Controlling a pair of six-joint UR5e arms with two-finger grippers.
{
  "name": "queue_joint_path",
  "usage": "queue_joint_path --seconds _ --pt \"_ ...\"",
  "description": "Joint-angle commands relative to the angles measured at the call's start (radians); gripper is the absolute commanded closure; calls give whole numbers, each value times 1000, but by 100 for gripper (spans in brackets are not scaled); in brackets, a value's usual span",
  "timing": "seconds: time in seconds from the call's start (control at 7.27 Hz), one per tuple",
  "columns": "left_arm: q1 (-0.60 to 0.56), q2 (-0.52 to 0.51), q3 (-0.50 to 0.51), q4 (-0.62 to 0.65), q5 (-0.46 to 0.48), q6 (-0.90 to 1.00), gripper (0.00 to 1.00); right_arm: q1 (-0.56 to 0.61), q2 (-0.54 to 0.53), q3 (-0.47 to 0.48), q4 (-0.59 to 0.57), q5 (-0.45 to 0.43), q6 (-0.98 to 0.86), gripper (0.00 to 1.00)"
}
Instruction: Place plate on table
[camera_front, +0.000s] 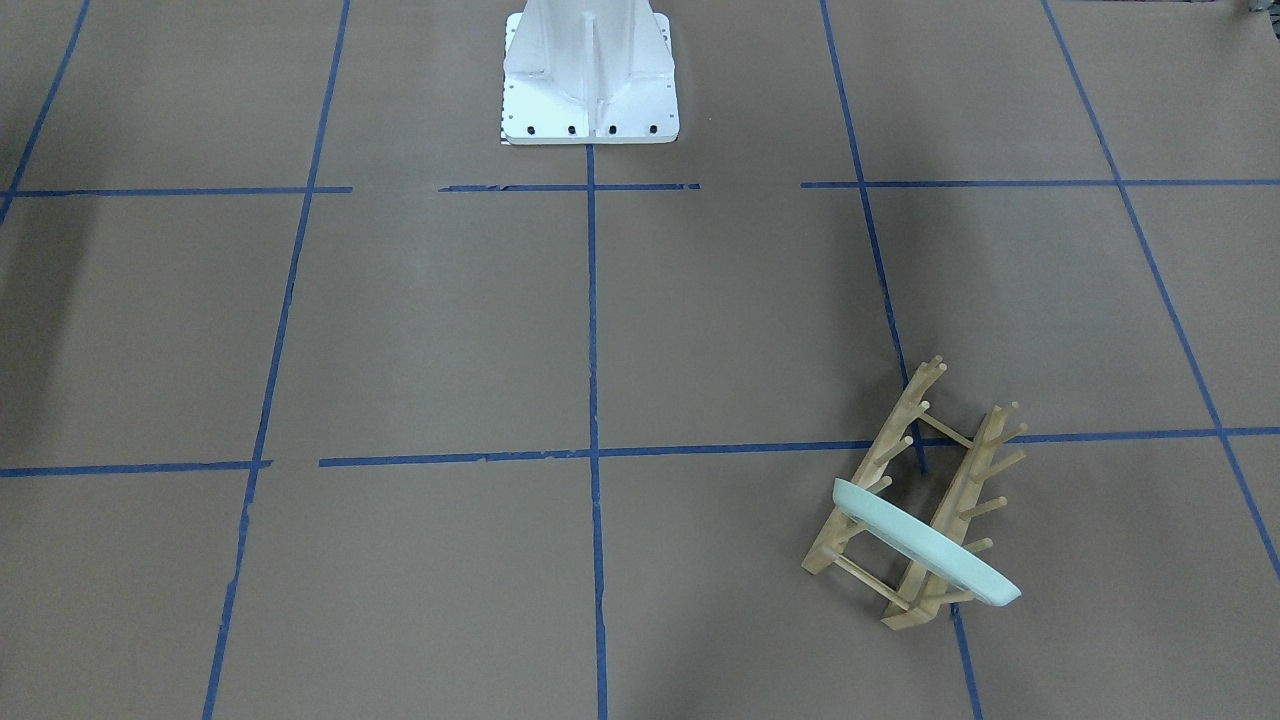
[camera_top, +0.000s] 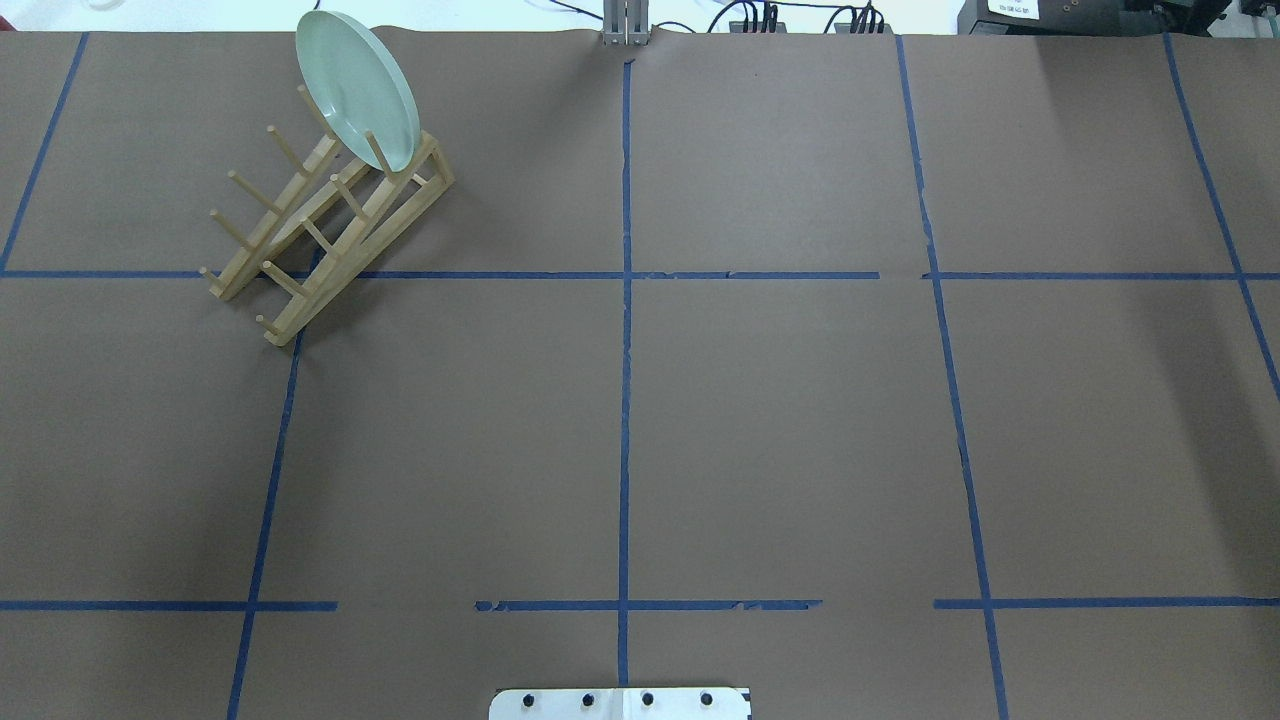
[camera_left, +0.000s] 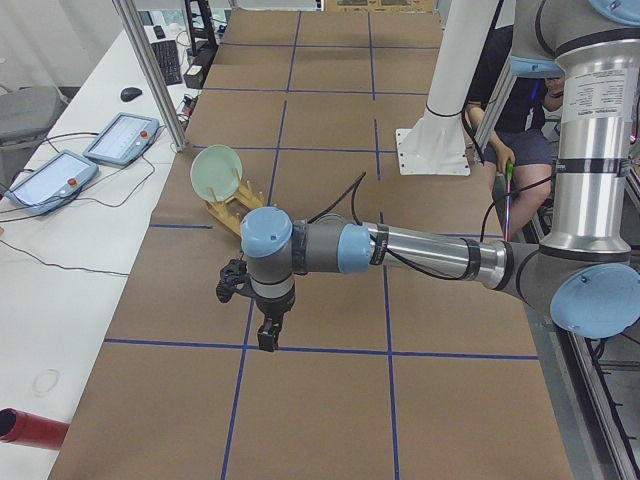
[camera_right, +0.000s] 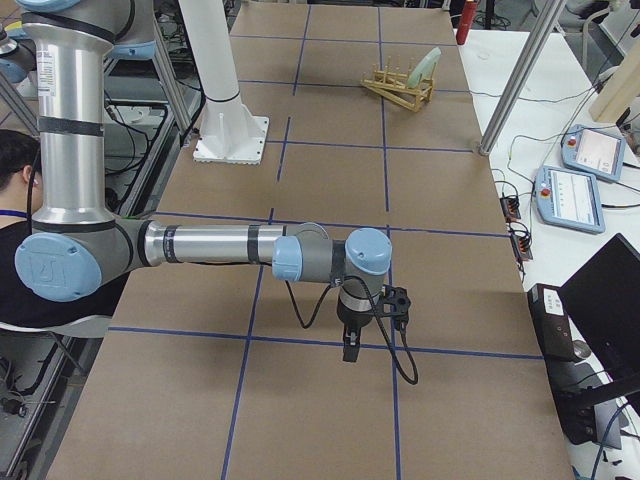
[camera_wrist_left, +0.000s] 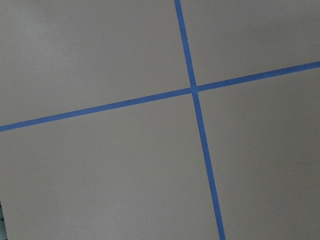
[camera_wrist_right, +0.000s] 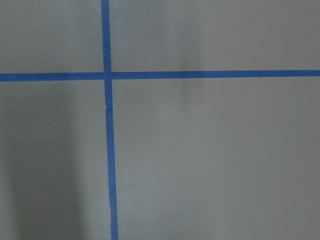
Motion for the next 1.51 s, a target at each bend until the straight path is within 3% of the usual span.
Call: queue_joint_path --seconds 0.0,0.28,0.55,0.69,0.83,1.1,1.38 --pt "5 -10 7 -10 1 -3 0 0 0 0 0 0 -1 0" --pt "13 -116 39 -58 0 -7 0 0 0 0 0 0 1 0" --pt "114 -222 42 -180 1 -34 0 0 0 0 0 0 -1 0" --pt "125 -284 65 -317 4 -159 0 1 0 0 0 0 -1 0" --pt "131 -340 105 -455 4 -404 0 0 0 0 0 0 1 0" --pt "234 -347 122 -699 1 -886 0 1 0 0 0 0 -1 0" --pt "399 -381 152 -973 6 -1327 0 1 0 0 0 0 1 0"
